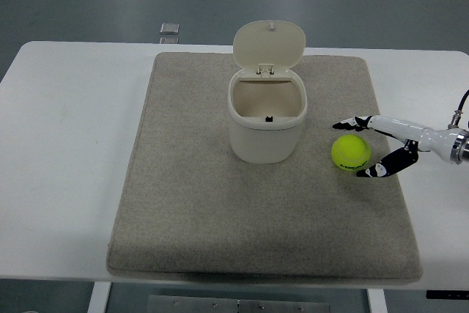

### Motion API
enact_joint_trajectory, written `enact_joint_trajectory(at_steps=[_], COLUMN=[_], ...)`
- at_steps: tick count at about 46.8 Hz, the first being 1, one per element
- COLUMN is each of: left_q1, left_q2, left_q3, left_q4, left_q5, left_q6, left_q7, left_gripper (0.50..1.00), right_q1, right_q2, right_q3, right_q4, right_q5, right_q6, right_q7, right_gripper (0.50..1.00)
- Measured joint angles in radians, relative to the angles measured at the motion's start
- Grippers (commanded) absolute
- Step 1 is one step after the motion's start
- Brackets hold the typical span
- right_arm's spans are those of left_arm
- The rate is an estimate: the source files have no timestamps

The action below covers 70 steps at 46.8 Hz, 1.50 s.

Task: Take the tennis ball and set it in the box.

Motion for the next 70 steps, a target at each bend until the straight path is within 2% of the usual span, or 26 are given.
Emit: enact_joint_trajectory(at_steps=[2, 8, 13, 25, 31, 34, 41, 45, 47, 56, 63, 70], left_q1=[0.0, 0.0, 0.0, 0.0, 0.0, 0.0, 0.0, 0.0, 0.0, 0.0, 0.0, 0.0], left_q2=[0.0, 0.0, 0.0, 0.0, 0.0, 0.0, 0.0, 0.0, 0.0, 0.0, 0.0, 0.0], left_q3=[0.0, 0.0, 0.0, 0.0, 0.0, 0.0, 0.0, 0.0, 0.0, 0.0, 0.0, 0.0], left_q4=[0.0, 0.0, 0.0, 0.0, 0.0, 0.0, 0.0, 0.0, 0.0, 0.0, 0.0, 0.0], left_q5=[0.0, 0.0, 0.0, 0.001, 0.0, 0.0, 0.0, 0.0, 0.0, 0.0, 0.0, 0.001], left_q6=[0.0, 0.0, 0.0, 0.0, 0.0, 0.0, 0.0, 0.0, 0.0, 0.0, 0.0, 0.0], left_q7=[0.0, 0.0, 0.0, 0.0, 0.0, 0.0, 0.0, 0.0, 0.0, 0.0, 0.0, 0.0], left_gripper=[0.996, 0.996, 0.996, 0.996, 0.996, 0.996, 0.996, 0.996, 0.996, 0.996, 0.996, 0.996], right_q1=[0.0, -0.001, -0.001, -0.004, -0.005, -0.005, -0.004, -0.004, -0.004, 0.009, 0.031, 0.055], right_q2=[0.001, 0.011, 0.012, 0.013, 0.013, 0.013, 0.013, 0.007, 0.002, -0.034, -0.07, -0.094], right_q3=[0.0, 0.0, -0.001, -0.002, -0.002, -0.001, 0.0, 0.001, 0.002, 0.014, 0.014, 0.017], right_q4=[0.0, -0.001, -0.002, -0.002, -0.002, -0.002, -0.002, -0.002, -0.002, 0.007, 0.023, 0.058], right_q5=[-0.005, -0.012, -0.013, -0.021, -0.021, -0.021, -0.021, -0.019, -0.014, 0.002, 0.026, 0.029], right_q6=[0.0, 0.0, 0.0, 0.0, 0.0, 0.0, 0.0, 0.0, 0.0, 0.003, 0.009, 0.011], right_q7=[0.0, 0.0, 0.0, 0.0, 0.0, 0.0, 0.0, 0.0, 0.0, 0.011, 0.081, 0.111], right_gripper=[0.901, 0.836, 0.805, 0.801, 0.776, 0.744, 0.633, 0.533, 0.505, 0.5, 0.5, 0.5])
